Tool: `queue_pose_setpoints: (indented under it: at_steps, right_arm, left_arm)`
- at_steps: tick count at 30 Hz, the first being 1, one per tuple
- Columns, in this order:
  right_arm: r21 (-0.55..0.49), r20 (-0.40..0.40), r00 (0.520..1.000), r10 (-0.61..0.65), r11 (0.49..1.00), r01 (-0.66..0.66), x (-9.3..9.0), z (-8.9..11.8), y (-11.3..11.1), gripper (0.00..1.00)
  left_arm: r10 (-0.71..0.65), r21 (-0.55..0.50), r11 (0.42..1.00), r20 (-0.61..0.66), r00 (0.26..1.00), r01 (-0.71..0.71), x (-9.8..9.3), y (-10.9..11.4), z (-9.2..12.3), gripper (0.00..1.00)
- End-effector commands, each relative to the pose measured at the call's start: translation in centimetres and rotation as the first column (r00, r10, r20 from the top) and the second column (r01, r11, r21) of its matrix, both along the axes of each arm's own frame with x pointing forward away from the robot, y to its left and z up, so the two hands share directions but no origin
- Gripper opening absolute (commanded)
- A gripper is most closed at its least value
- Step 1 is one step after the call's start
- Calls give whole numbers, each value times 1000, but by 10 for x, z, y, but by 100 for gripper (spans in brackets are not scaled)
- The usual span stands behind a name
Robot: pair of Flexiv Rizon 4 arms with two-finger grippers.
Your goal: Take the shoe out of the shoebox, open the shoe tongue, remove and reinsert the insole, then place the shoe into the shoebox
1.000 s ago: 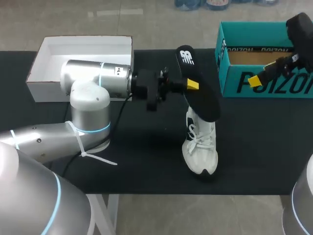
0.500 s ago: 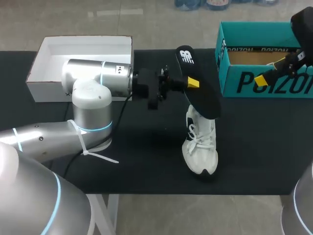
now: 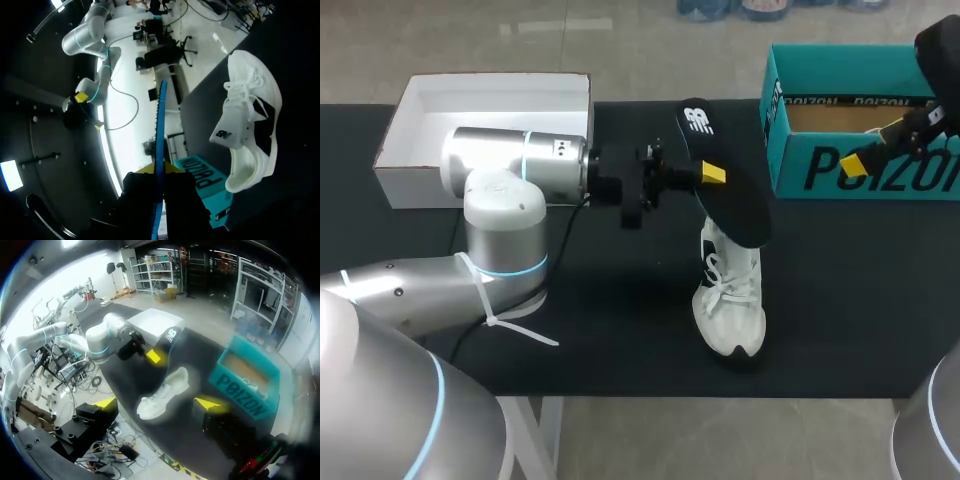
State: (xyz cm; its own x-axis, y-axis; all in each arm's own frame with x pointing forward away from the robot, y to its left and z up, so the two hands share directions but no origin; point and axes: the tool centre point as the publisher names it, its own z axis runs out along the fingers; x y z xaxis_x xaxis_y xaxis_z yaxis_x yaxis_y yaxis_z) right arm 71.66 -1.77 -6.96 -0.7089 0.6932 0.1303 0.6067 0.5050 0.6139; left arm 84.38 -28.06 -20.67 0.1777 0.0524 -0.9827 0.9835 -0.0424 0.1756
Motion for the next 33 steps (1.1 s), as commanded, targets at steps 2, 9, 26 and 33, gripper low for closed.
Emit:
queue_pose_setpoints:
  at_steps: [2,9,26,33]
  right_arm:
    - [-1,-3,1000,-1,1000,1,2,-1,1,100]
    - [-1,-3,1000,-1,1000,1,2,-1,1,100]
    - [-1,-3,1000,-1,1000,1,2,-1,1,100]
    - [-1,-3,1000,-1,1000,1,2,-1,1,100]
  left_arm:
    - [1,2,1000,1,1000,-1,-1,0,0,0]
    - [-134,-80,991,-658,741,109,21,17,14,0]
    - [-451,-503,859,-832,-324,94,30,17,17,0]
    - [-451,-503,859,-832,-324,94,30,17,17,0]
